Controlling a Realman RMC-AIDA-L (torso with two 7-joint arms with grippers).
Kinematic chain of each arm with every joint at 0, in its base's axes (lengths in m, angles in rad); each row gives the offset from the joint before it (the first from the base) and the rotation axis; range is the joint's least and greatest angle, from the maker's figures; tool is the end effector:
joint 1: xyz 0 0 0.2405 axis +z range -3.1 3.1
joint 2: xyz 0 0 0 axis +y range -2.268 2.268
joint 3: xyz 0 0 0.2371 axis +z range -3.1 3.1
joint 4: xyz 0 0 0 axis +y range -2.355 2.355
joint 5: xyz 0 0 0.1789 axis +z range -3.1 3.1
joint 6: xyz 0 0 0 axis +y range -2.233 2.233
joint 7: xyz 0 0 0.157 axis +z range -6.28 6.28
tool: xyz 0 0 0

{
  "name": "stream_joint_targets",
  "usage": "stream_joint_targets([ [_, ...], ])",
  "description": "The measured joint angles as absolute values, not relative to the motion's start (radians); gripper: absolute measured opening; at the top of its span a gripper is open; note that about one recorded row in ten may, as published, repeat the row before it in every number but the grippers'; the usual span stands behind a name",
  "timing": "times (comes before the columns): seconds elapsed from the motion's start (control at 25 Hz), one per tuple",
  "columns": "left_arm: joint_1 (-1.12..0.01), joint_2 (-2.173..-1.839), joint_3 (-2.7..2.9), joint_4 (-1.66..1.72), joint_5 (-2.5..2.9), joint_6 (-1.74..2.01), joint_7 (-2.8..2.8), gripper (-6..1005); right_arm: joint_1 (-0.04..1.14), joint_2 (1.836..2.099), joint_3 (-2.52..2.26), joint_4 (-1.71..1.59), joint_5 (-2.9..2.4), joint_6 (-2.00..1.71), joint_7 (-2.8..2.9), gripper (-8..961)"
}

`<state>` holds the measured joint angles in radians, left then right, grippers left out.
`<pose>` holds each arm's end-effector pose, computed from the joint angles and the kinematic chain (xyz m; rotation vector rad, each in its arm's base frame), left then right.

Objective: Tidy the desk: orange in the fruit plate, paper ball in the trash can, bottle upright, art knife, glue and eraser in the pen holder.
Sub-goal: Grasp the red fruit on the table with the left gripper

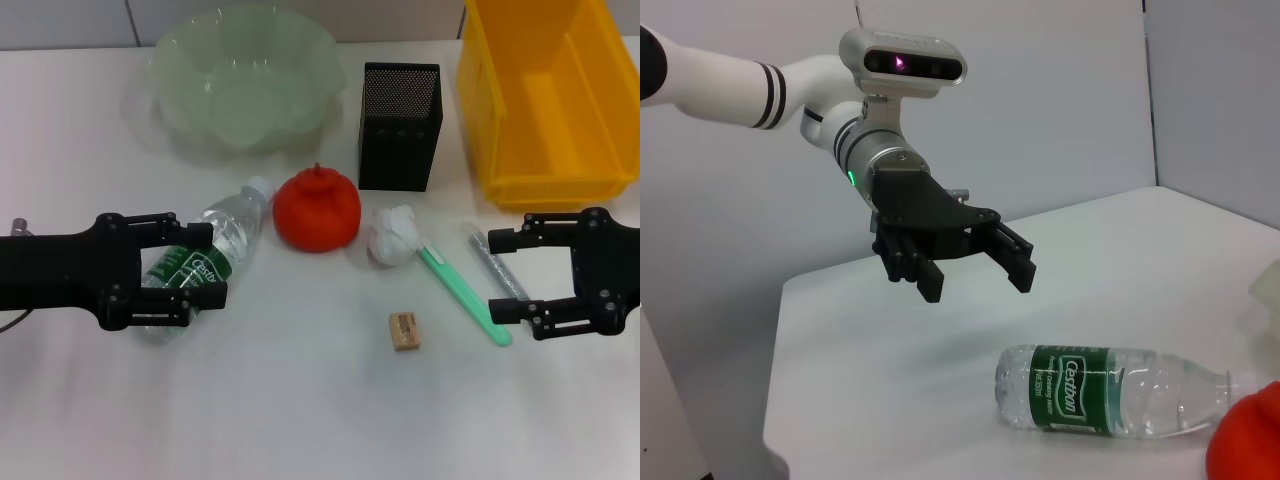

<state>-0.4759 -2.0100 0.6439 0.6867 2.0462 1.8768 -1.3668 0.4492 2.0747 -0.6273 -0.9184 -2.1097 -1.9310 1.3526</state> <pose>-0.2294 0.2586 0.0276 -2.9157 -0.5645 -0.8029 0.2220 0.2545 0.0332 -2.9429 0.3683 0.6659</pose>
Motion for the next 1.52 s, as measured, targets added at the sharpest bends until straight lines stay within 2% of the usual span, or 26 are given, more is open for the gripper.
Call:
stream_joint_targets([
  [0.52, -0.477, -2.014, 0.641, 0.714, 2.044, 1.868, -1.376, 772, 0.434, 2.075, -0.589, -0.923, -2.106, -1.925, 1.354, 771],
  [0.6, -0.492, -2.045, 0.62, 0.718, 2.043, 1.809, -1.373, 770, 0.431, 2.075, -0.586, -0.924, -2.106, -1.925, 1.355, 771],
  [0.72, -0.497, -2.056, 0.619, 0.72, 2.043, 1.774, -1.37, 768, 0.423, 2.076, -0.571, -0.927, -2.106, -1.923, 1.36, 771],
  [0.8, -0.538, -2.072, 0.625, 0.667, 2.042, 1.644, -1.364, 766, 0.422, 2.076, -0.566, -0.928, -2.106, -1.923, 1.363, 771],
  [1.52, -0.709, -2.079, 0.668, 0.354, 1.952, 1.225, -1.171, 748, 0.389, 2.075, -0.496, -0.972, -2.115, -1.921, 1.387, 770],
])
